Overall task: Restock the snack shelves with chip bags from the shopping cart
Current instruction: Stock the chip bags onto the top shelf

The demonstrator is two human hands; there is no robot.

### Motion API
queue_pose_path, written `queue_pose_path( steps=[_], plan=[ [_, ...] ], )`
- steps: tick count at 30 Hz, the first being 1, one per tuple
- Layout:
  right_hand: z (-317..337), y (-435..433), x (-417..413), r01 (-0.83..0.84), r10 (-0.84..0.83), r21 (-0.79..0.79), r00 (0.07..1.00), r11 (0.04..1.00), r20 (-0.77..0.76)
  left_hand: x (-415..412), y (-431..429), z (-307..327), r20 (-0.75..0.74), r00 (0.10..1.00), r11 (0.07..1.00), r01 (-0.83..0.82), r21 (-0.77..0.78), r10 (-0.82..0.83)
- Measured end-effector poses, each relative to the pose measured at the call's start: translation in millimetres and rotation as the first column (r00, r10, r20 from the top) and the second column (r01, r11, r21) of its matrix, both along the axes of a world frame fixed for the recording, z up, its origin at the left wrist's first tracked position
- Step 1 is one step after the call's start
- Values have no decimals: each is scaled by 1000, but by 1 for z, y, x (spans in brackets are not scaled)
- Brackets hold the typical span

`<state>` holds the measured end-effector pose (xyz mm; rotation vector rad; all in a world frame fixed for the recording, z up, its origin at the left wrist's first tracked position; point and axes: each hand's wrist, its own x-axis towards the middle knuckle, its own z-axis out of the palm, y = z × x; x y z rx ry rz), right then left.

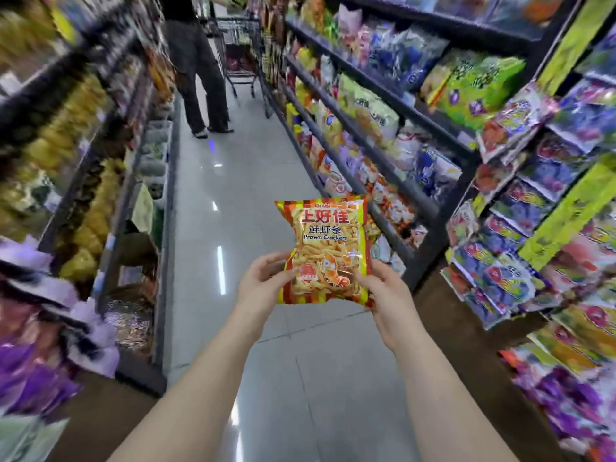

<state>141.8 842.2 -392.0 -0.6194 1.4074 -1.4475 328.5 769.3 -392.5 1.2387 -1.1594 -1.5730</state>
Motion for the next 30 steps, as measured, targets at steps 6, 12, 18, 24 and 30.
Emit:
queue_pose_path(
  steps=[6, 12, 18, 24, 30],
  plan=[
    [-26, -93, 31, 114, -112, 67, 993, 991, -36, 30, -97, -34, 40, 999, 997, -38, 71, 36],
    [-36, -198, 19, 74, -61, 152, 994, 986, -87, 19, -202, -56, 68, 994, 990, -93, 107, 87],
    [-38, -364, -27, 17, -10, 96, 997, 995, -70, -16, -367, -39, 51, 993, 995, -103, 13, 102],
    [-5, -538, -67, -45, 45, 3, 999, 999, -22, -51, -511, 0, 54, 983, 984, -171, -58, 174],
    [24, -672, -95, -30, 23, -93, 997, 995, -78, -79, -649, 34, 66, 983, 973, -157, -168, 170]
  ],
)
